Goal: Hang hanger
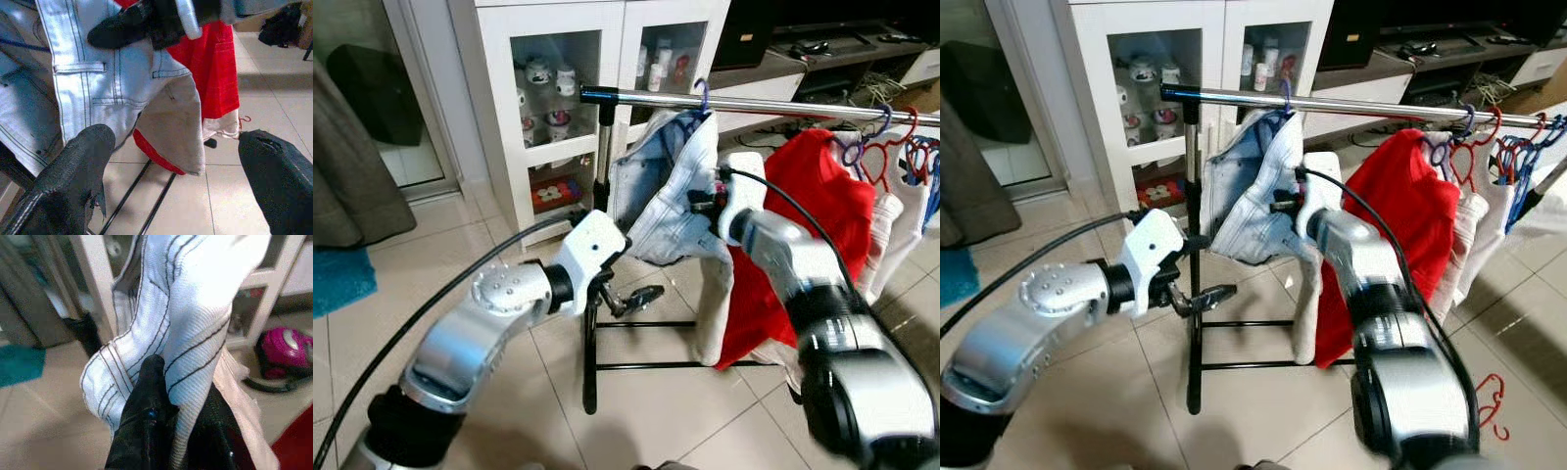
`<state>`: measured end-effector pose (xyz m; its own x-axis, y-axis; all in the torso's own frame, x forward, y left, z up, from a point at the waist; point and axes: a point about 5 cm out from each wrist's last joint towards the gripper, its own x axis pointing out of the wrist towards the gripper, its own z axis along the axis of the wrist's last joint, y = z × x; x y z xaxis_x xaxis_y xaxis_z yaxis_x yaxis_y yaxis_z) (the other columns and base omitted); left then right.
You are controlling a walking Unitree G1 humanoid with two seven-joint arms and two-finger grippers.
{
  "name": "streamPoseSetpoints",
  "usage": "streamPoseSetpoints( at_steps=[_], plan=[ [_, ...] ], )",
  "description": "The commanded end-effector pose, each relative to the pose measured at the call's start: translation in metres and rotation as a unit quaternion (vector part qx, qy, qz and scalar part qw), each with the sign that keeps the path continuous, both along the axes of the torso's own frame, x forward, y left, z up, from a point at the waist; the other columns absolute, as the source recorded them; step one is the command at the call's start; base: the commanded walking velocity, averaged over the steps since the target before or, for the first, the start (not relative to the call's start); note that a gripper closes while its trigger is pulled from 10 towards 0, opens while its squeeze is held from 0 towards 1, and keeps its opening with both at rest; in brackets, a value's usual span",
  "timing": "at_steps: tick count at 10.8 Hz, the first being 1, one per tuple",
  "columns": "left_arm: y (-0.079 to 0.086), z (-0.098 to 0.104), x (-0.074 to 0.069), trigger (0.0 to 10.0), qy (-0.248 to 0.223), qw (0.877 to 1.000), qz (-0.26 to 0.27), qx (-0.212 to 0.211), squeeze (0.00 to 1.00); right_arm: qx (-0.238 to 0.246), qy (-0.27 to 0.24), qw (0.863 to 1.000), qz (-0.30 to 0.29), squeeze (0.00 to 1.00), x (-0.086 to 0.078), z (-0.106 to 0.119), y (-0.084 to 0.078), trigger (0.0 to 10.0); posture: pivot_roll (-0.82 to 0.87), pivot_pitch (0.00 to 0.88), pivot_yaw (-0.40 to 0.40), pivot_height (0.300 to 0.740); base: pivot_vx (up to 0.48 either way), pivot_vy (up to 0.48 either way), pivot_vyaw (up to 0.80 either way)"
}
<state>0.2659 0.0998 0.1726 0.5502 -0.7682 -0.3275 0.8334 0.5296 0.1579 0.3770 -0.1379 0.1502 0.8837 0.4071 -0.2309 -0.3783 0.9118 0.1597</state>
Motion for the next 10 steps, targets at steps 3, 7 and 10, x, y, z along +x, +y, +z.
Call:
streamPoseSetpoints(
  at_steps=[3, 7, 10],
  plan=[
    [-0.004, -0.006, -0.006, 10.0, -0.002, 1.0, 0.006, -0.01, 0.0, 0.031, -0.121, 0.992, 0.03, 0.0, -0.019, 0.031, -0.01, 0.0, 0.04, 0.0, -0.084, 0.74, 0.0, 0.0, 0.0],
    [-0.007, -0.019, -0.011, 10.0, -0.012, 0.999, 0.029, -0.015, 0.0, -0.005, -0.099, 0.994, 0.055, 0.0, -0.047, 0.007, -0.023, 0.0, 0.04, 0.0, -0.08, 0.74, 0.0, 0.0, 0.0],
    [0.009, -0.026, -0.009, 10.0, -0.049, 0.984, 0.159, -0.065, 0.0, -0.012, -0.092, 0.994, 0.05, 0.0, -0.082, -0.003, -0.036, 0.0, 0.03, 0.0, -0.077, 0.74, 0.0, 0.0, 0.0]
  ],
)
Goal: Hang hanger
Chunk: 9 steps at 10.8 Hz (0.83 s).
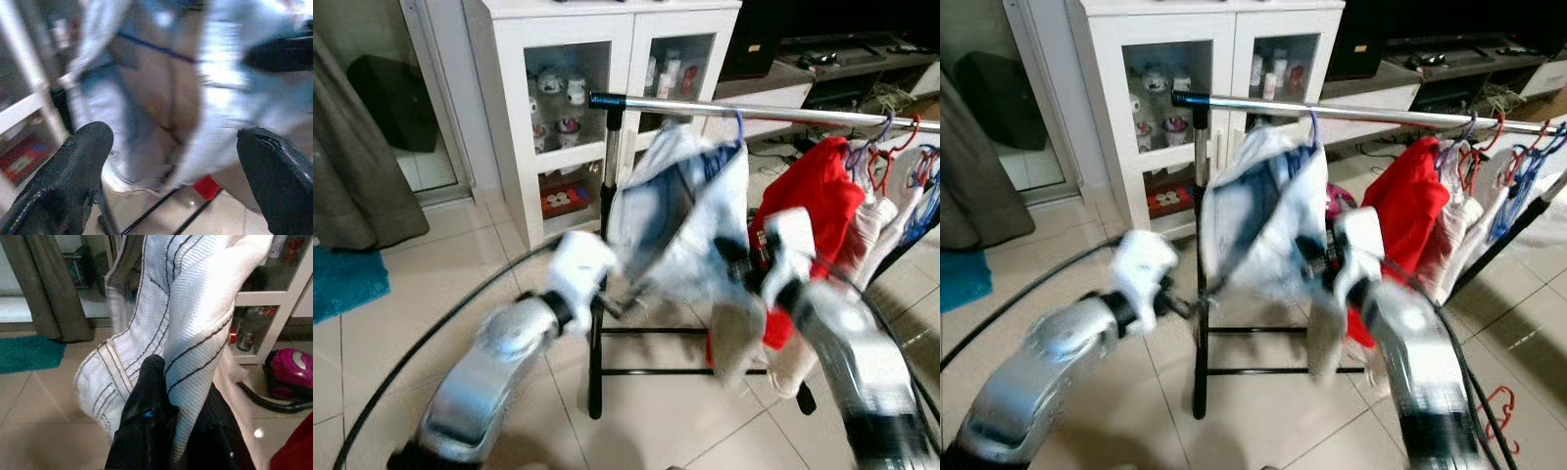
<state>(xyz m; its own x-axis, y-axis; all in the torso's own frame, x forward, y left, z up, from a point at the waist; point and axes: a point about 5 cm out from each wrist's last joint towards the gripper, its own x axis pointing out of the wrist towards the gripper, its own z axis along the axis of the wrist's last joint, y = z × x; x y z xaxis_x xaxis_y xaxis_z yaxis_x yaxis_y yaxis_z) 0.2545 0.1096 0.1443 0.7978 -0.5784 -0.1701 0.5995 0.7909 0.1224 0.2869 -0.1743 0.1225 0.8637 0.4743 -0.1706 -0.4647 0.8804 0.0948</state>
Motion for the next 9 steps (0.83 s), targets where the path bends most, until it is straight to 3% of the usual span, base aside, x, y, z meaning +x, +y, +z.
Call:
streamPoseSetpoints(
  at_steps=[1, 2, 6, 9],
  plan=[
    [0.009, 0.0, -0.003, 10.0, -0.008, 0.999, 0.04, -0.015, 0.0, 0.01, -0.045, 0.999, 0.005, 0.0, -0.007, 0.022, 0.0, 0.0, 0.04, 0.001, -0.086, 0.74, 0.0, 0.0, 0.0],
    [0.016, -0.004, -0.01, 10.0, -0.007, 0.997, 0.073, -0.022, 0.0, -0.004, -0.035, 0.999, -0.02, 0.0, -0.025, 0.015, -0.001, 10.0, 0.05, 0.013, -0.1, 0.74, 0.0, 0.0, 0.0],
    [0.028, -0.002, -0.017, 10.0, -0.027, 0.992, 0.121, -0.024, 0.0, -0.021, 0.008, 0.999, -0.041, 0.0, -0.062, -0.007, 0.008, 10.0, 0.05, 0.032, -0.105, 0.74, 0.0, 0.0, 0.0],
    [0.032, -0.004, -0.016, 10.0, -0.019, 0.99, 0.135, -0.029, 0.0, -0.024, -0.013, 0.999, -0.026, 0.0, -0.068, -0.005, 0.016, 10.0, 0.04, 0.042, -0.09, 0.74, 0.0, 0.0, -0.27]
  ],
)
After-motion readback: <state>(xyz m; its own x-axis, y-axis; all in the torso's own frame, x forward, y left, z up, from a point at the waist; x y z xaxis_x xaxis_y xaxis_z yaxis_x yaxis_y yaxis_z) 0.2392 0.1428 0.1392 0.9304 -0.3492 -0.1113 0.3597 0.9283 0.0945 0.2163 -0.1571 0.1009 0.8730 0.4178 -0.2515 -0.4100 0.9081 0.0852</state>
